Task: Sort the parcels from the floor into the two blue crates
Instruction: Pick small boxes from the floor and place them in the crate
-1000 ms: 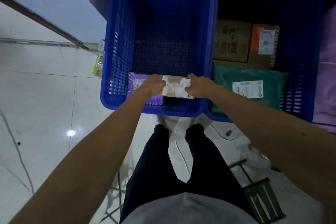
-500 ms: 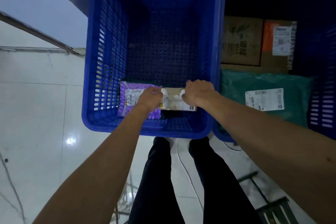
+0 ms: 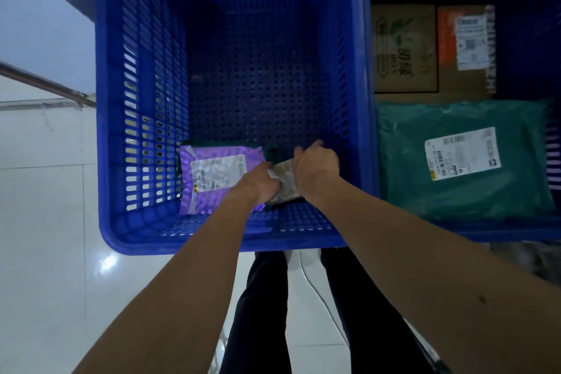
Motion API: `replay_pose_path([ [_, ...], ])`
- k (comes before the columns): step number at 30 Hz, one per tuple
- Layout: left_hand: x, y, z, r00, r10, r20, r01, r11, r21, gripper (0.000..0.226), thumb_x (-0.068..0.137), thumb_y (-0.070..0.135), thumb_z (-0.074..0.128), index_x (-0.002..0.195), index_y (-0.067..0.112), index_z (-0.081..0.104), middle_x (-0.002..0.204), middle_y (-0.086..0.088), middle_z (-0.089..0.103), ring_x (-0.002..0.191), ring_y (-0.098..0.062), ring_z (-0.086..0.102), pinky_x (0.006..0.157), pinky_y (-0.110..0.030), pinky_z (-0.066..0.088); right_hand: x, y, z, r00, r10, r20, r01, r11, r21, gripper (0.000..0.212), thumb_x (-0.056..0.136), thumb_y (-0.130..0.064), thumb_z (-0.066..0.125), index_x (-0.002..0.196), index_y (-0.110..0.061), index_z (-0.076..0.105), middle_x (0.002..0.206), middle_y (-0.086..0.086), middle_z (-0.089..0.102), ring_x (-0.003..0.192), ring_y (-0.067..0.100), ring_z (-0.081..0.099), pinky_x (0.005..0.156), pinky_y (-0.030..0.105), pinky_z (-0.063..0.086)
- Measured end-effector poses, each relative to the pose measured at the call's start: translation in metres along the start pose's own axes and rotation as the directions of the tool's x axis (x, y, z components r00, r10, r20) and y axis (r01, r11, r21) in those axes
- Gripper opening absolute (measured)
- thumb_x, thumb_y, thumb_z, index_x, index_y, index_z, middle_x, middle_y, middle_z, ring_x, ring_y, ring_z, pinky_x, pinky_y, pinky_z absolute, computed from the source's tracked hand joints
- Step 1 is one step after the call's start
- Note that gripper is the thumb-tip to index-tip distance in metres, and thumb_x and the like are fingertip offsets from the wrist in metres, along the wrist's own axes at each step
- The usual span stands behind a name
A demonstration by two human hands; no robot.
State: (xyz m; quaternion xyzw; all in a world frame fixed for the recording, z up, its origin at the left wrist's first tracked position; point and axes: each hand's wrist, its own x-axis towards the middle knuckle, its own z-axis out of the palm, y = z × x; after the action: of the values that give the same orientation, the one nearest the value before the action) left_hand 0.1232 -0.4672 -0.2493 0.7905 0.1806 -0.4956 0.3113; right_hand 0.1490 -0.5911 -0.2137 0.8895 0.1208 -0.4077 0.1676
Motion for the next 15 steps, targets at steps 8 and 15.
replay_pose_path([
  [8, 0.028, -0.018, 0.012, 1.000, -0.013, -0.018, 0.013, 1.000, 0.011, 0.068, 0.091, 0.021, 0.057, 0.154, 0.022, 0.030, 0.149, -0.013, 0.045, 0.127, -0.033, 0.052, 0.103, -0.038, 0.045, 0.020, -0.006, 0.021, 0.999, -0.006, 0.048, 0.005, 1.000, 0.016, 0.052, 0.097, -0.022, 0.052, 0.144, -0.008, 0.035, 0.131, 0.017, 0.054, 0.116, 0.029, 0.052, 0.072, 0.035, 0.053],
  [15, 0.047, -0.026, 0.008, 0.997, 0.056, -0.062, -0.039, 0.967, 0.253, 0.065, 0.089, 0.024, 0.067, 0.148, 0.019, 0.040, 0.146, -0.011, 0.050, 0.128, -0.031, 0.052, 0.100, -0.034, 0.044, 0.034, -0.014, 0.032, 0.996, 0.005, 0.090, 0.003, 0.996, -0.093, 0.053, 0.098, -0.028, 0.050, 0.145, -0.010, 0.035, 0.128, 0.015, 0.055, 0.113, 0.030, 0.054, 0.067, 0.035, 0.052],
])
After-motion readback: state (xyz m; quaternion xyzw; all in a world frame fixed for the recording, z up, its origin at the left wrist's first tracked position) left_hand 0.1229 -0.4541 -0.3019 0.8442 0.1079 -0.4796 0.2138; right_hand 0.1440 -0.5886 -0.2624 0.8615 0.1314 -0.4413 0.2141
